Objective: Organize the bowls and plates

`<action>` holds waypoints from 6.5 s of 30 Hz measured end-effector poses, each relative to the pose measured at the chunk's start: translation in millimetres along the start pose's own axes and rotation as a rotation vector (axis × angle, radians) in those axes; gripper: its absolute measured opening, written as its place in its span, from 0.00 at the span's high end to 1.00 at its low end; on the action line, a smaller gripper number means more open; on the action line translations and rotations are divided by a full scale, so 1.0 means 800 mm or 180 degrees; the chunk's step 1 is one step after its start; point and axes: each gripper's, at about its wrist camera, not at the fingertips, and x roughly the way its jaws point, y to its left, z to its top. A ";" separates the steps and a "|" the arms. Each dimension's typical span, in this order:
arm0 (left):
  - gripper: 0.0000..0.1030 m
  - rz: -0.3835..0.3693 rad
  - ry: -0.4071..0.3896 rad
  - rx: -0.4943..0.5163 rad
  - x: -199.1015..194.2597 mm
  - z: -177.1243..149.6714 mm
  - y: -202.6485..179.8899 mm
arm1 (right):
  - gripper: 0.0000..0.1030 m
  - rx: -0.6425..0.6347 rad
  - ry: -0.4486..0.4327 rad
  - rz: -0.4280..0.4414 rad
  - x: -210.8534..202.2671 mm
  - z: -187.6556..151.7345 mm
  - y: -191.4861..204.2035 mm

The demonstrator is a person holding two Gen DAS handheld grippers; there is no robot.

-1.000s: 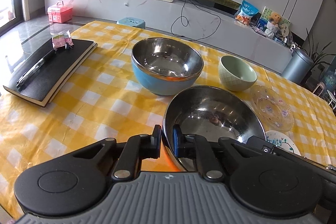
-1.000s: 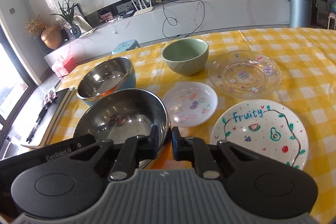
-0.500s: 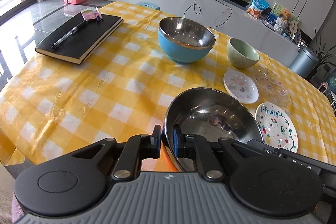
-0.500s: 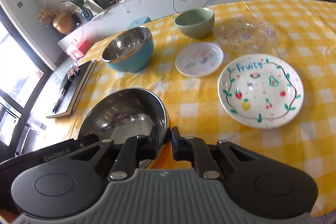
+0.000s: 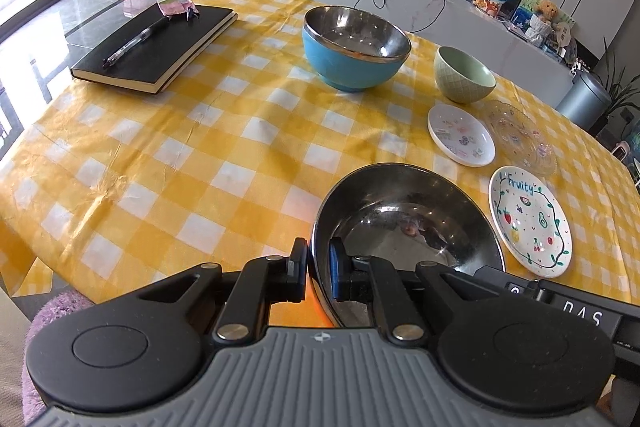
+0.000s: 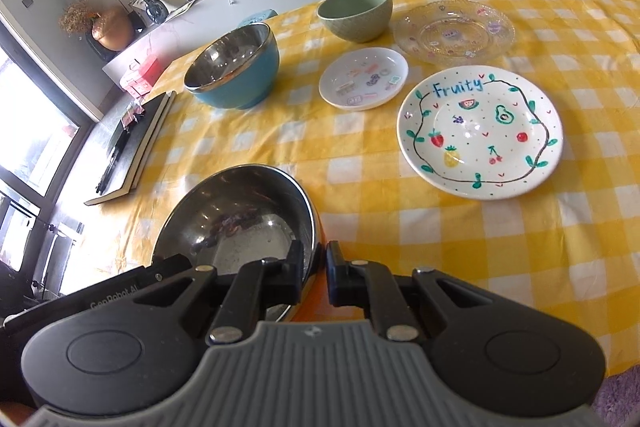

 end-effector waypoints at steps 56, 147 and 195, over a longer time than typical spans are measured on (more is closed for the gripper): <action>0.50 0.0008 -0.0098 0.1192 -0.021 0.117 -0.021 | 0.30 -0.1046 -0.0443 -0.0087 -0.021 0.097 0.060; 0.87 -0.0084 0.0964 0.1143 -0.029 0.090 -0.044 | 0.89 -0.0541 0.0891 0.0031 -0.024 0.078 0.031; 0.92 0.0167 0.1006 0.1339 -0.012 0.081 -0.043 | 0.95 -0.0462 0.1010 0.0145 -0.015 0.070 0.018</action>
